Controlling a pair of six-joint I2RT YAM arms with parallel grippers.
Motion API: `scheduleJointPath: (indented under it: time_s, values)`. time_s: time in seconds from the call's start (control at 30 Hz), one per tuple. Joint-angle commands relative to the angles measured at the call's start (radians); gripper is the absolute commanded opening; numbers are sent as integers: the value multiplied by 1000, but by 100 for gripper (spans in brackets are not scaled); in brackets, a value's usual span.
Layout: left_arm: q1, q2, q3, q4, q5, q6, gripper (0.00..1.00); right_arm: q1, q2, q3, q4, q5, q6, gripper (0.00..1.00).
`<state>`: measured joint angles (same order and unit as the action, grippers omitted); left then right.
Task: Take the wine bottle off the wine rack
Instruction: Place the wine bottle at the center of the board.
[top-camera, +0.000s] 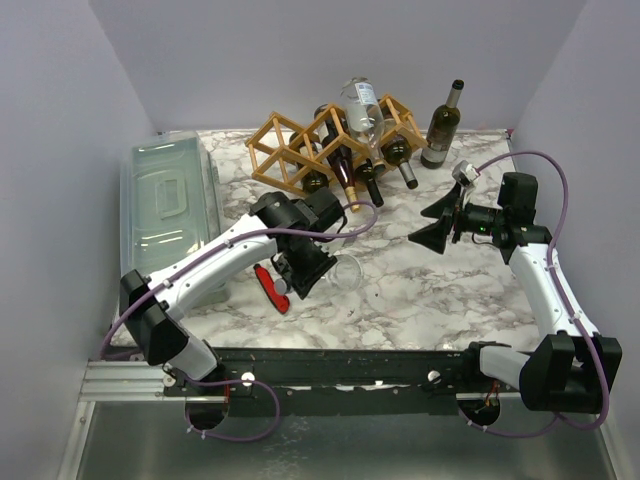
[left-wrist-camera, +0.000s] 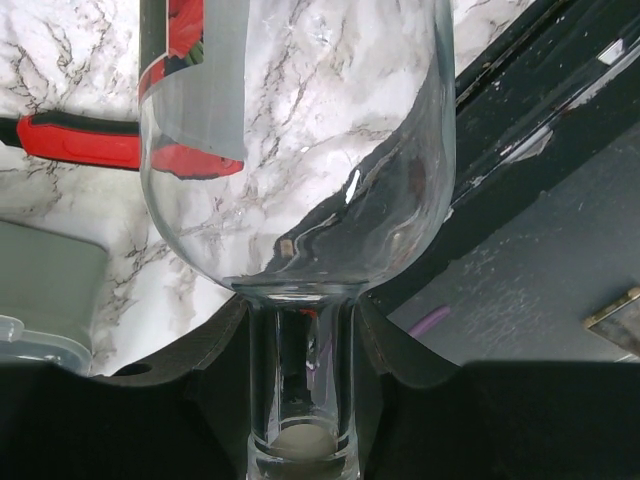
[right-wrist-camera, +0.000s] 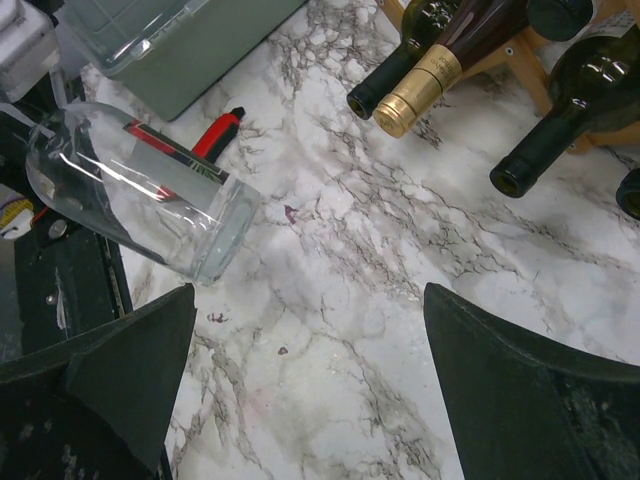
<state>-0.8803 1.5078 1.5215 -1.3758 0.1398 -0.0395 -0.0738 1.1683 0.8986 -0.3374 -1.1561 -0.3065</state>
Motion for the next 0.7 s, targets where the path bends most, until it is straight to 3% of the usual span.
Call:
scheduleJointPath:
  time_s: [0.0, 0.2, 0.43, 0.67]
  values:
    - [-23, 26, 96, -12, -8, 63, 0, -1, -5, 9, 15, 14, 7, 99]
    - [-37, 71, 117, -45, -17, 75, 0, -1, -1, -14, 53, -16, 37, 99]
    - [-49, 118, 133, -67, -22, 85, 0, -1, 15, -114, 290, -75, 272, 98]
    - [-55, 140, 126, -72, -12, 95, 0, 50, 42, -197, 428, -39, 377, 93]
